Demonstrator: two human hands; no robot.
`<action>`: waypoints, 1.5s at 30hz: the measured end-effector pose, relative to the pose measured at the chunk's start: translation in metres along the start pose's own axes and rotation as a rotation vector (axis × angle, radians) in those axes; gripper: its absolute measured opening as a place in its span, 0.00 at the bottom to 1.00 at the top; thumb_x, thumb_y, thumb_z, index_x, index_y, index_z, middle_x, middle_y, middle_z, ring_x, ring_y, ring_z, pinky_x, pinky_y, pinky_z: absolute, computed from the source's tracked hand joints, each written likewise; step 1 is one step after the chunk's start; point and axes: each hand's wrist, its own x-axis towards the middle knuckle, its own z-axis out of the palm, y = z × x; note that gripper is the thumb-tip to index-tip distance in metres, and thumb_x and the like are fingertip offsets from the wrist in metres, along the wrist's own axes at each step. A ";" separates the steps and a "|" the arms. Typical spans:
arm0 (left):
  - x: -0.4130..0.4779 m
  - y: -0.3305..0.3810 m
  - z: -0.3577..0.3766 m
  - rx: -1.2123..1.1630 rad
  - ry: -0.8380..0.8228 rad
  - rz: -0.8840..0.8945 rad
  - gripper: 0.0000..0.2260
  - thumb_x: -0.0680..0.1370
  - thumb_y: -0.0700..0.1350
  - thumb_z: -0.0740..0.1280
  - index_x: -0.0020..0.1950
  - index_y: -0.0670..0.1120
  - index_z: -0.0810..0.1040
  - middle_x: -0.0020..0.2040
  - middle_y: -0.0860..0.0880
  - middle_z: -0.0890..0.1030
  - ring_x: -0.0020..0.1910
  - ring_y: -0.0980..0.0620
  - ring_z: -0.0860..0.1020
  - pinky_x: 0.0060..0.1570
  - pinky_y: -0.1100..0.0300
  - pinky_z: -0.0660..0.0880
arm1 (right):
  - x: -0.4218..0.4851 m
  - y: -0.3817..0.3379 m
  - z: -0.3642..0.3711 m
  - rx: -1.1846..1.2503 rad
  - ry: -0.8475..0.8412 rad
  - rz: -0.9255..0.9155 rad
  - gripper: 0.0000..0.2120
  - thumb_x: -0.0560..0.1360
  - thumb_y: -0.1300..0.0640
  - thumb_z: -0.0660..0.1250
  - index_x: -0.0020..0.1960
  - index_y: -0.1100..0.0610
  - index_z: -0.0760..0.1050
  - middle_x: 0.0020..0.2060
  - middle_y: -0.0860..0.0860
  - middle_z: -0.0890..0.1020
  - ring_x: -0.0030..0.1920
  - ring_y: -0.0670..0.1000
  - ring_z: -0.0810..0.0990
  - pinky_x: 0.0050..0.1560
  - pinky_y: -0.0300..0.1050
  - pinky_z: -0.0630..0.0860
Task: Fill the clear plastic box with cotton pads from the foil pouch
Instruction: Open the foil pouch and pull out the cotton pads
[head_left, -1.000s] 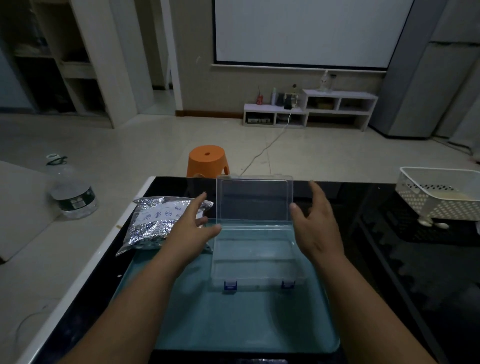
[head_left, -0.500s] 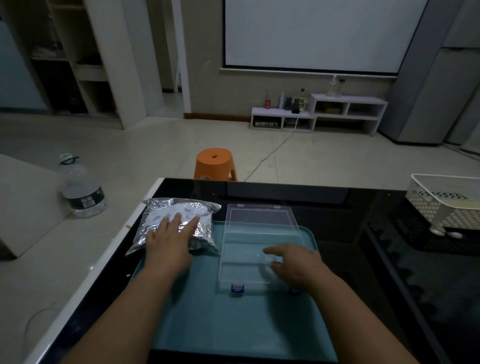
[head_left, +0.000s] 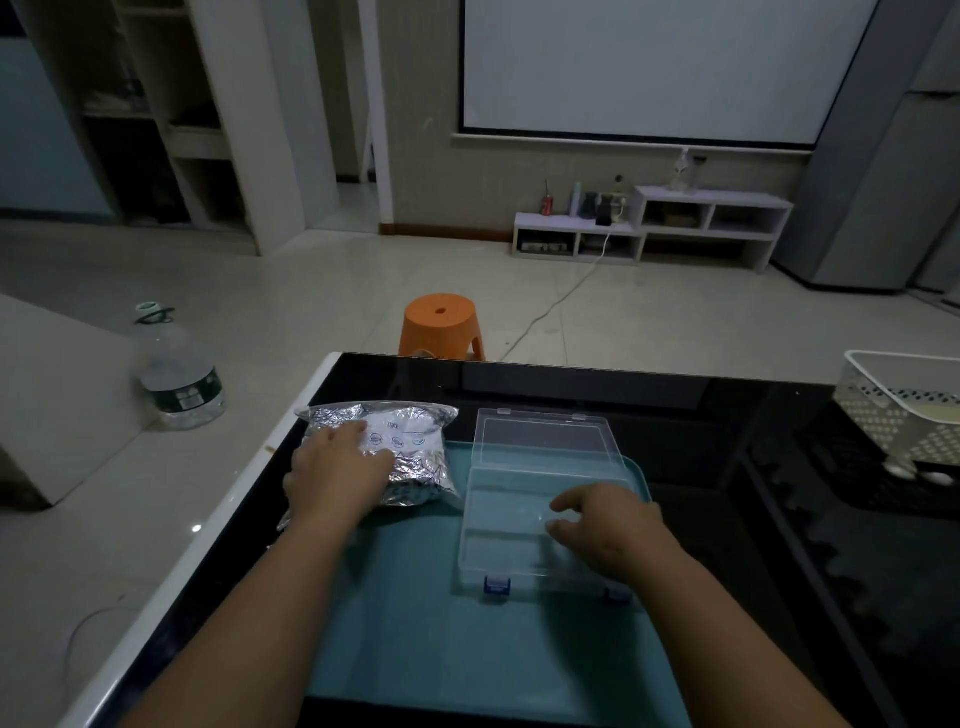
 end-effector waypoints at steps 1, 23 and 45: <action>0.003 -0.005 0.001 -0.044 0.003 -0.051 0.27 0.72 0.58 0.64 0.70 0.54 0.69 0.69 0.45 0.71 0.66 0.40 0.69 0.62 0.45 0.68 | 0.000 -0.001 0.000 0.009 0.017 -0.015 0.20 0.78 0.40 0.61 0.68 0.41 0.71 0.66 0.47 0.77 0.67 0.53 0.72 0.68 0.53 0.62; -0.002 0.004 -0.025 -0.597 0.356 0.159 0.47 0.67 0.41 0.78 0.78 0.58 0.54 0.70 0.46 0.69 0.67 0.48 0.69 0.57 0.56 0.66 | -0.006 -0.019 0.008 0.299 0.218 -0.218 0.16 0.77 0.46 0.65 0.65 0.46 0.74 0.64 0.45 0.76 0.64 0.46 0.73 0.65 0.43 0.69; -0.031 0.049 -0.013 -1.169 -0.284 0.109 0.11 0.78 0.47 0.68 0.59 0.47 0.78 0.50 0.47 0.83 0.46 0.51 0.81 0.41 0.59 0.76 | -0.004 -0.010 -0.014 1.405 0.282 -0.106 0.09 0.72 0.61 0.74 0.50 0.60 0.77 0.41 0.59 0.85 0.39 0.59 0.86 0.39 0.57 0.83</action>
